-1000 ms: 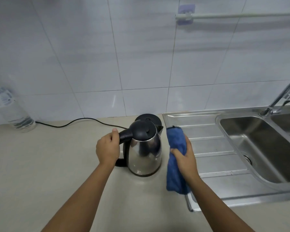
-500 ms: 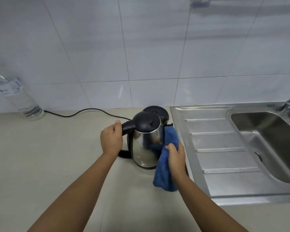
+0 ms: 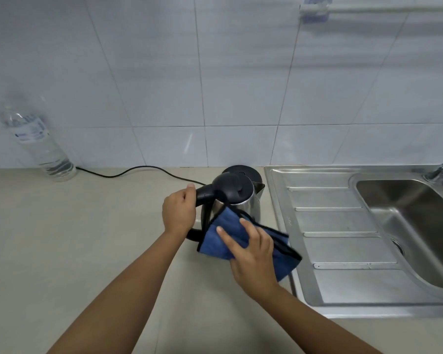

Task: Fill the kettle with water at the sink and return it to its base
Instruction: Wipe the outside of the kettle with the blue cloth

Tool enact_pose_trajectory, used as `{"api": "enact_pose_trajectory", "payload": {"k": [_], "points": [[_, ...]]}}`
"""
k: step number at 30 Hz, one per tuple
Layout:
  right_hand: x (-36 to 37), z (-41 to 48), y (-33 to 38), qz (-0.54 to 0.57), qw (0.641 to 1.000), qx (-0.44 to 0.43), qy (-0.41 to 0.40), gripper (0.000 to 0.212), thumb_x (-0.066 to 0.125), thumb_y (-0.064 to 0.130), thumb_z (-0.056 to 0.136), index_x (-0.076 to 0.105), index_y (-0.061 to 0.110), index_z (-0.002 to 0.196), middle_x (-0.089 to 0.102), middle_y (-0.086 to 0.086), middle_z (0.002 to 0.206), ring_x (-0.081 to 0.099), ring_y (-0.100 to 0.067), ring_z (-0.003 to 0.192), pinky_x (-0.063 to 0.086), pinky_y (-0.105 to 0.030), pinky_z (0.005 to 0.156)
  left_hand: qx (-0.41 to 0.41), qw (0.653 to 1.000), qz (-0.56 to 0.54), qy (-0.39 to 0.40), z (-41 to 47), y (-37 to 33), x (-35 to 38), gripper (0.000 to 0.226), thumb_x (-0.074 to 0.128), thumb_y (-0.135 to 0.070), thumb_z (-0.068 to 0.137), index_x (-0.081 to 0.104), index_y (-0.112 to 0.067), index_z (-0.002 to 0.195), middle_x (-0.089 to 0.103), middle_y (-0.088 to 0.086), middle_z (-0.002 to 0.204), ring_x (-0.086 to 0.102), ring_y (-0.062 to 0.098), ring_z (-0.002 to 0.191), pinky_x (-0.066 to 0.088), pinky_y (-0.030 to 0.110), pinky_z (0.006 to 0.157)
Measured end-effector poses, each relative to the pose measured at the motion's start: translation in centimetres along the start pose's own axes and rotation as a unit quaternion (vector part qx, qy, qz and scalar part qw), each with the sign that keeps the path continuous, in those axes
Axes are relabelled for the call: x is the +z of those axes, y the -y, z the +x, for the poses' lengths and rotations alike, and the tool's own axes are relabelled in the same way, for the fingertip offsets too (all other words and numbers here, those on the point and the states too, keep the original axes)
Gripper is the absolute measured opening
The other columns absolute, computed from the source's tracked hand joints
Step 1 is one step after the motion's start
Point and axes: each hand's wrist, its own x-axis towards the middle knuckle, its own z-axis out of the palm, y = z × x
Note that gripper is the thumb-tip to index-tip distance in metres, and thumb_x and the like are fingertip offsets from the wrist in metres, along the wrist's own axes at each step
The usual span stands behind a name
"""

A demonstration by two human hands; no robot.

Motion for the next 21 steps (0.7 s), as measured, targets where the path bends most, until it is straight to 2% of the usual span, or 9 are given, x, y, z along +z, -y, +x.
{"api": "enact_pose_trajectory", "payload": {"k": [3, 6, 9, 10, 12, 14, 16, 18, 21], "points": [[-0.3, 1.8, 0.4, -0.058, 0.997, -0.054, 0.014, 0.079, 0.086, 0.006, 0.059, 0.068, 0.029, 0.132, 0.039, -0.01, 0.141, 0.042, -0.035, 0.115, 0.049, -0.055, 0.092, -0.006, 1.0, -0.012, 0.009, 0.2, 0.1, 0.0, 0.062, 0.029, -0.049, 0.086, 0.049, 0.002, 0.056, 0.055, 0.02, 0.054, 0.057, 0.037, 0.058, 0.046, 0.049, 0.057], [-0.6, 0.3, -0.1, -0.154, 0.969, -0.144, 0.128, 0.082, 0.092, 0.022, 0.045, 0.073, 0.032, 0.124, 0.054, -0.003, 0.14, 0.048, -0.032, 0.111, 0.05, -0.045, 0.095, 0.01, 1.0, 0.0, 0.012, 0.1, 0.0, -0.2, 0.061, 0.029, -0.048, 0.085, 0.046, 0.003, 0.056, 0.051, 0.017, 0.05, 0.052, 0.036, 0.056, 0.042, 0.047, 0.056], [-1.2, -1.5, -0.7, -0.19, 0.935, -0.179, 0.24, 0.078, 0.095, 0.034, 0.038, 0.077, 0.035, 0.114, 0.067, 0.005, 0.131, 0.066, -0.026, 0.104, 0.055, -0.037, 0.091, 0.011, 1.0, 0.0, 0.018, 0.0, -0.1, -0.2, 0.063, 0.028, -0.048, 0.086, 0.05, 0.006, 0.061, 0.054, 0.022, 0.056, 0.056, 0.039, 0.06, 0.045, 0.049, 0.058], [-1.5, -1.4, -0.8, -0.19, 0.932, -0.186, 0.246, 0.077, 0.095, 0.033, 0.037, 0.078, 0.035, 0.112, 0.068, 0.005, 0.129, 0.069, -0.025, 0.102, 0.056, -0.036, 0.09, 0.012, 1.0, 0.001, 0.02, -0.1, -0.1, -0.2, 0.062, 0.028, -0.047, 0.087, 0.051, 0.005, 0.061, 0.055, 0.022, 0.057, 0.056, 0.039, 0.061, 0.045, 0.049, 0.058], [-2.1, -0.1, -0.7, -0.188, 0.941, -0.191, 0.207, 0.077, 0.093, 0.026, 0.04, 0.077, 0.032, 0.115, 0.067, 0.002, 0.132, 0.066, -0.028, 0.102, 0.054, -0.038, 0.091, 0.017, 1.0, 0.013, 0.023, 0.0, -0.2, -0.2, 0.058, 0.028, -0.045, 0.088, 0.049, 0.002, 0.06, 0.055, 0.02, 0.055, 0.054, 0.038, 0.062, 0.043, 0.046, 0.058], [-2.6, 2.0, -0.4, -0.171, 0.958, -0.186, 0.136, 0.075, 0.087, 0.015, 0.049, 0.074, 0.028, 0.121, 0.062, -0.003, 0.138, 0.054, -0.032, 0.108, 0.042, -0.042, 0.095, 0.02, 0.999, 0.014, 0.023, 0.0, -0.3, -0.3, 0.054, 0.03, -0.042, 0.089, 0.044, -0.005, 0.053, 0.051, 0.013, 0.05, 0.052, 0.038, 0.061, 0.041, 0.043, 0.058], [-2.8, 3.5, -0.3, -0.168, 0.961, -0.196, 0.099, 0.073, 0.083, 0.01, 0.056, 0.07, 0.025, 0.126, 0.055, -0.005, 0.142, 0.046, -0.034, 0.11, 0.033, -0.044, 0.096, 0.019, 1.0, 0.008, 0.018, -0.1, -0.4, -0.3, 0.052, 0.032, -0.042, 0.089, 0.038, -0.012, 0.047, 0.047, 0.008, 0.047, 0.051, 0.037, 0.06, 0.042, 0.044, 0.058], [-2.4, 3.2, -0.8, -0.184, 0.945, -0.241, 0.119, 0.071, 0.085, 0.015, 0.058, 0.069, 0.025, 0.126, 0.056, -0.005, 0.141, 0.047, -0.034, 0.11, 0.033, -0.045, 0.097, 0.016, 1.0, 0.008, 0.014, -0.2, -0.5, -0.3, 0.052, 0.031, -0.045, 0.088, 0.037, -0.013, 0.047, 0.046, 0.009, 0.047, 0.052, 0.038, 0.06, 0.043, 0.046, 0.059], [-1.9, 0.3, -2.6, -0.195, 0.907, -0.3, 0.223, 0.066, 0.089, 0.026, 0.057, 0.073, 0.033, 0.121, 0.061, 0.004, 0.137, 0.057, -0.028, 0.109, 0.041, -0.04, 0.098, 0.009, 1.0, 0.001, 0.021, -0.1, -0.3, -0.3, 0.055, 0.029, -0.049, 0.086, 0.04, -0.008, 0.05, 0.051, 0.016, 0.051, 0.056, 0.04, 0.061, 0.046, 0.049, 0.059]]}}
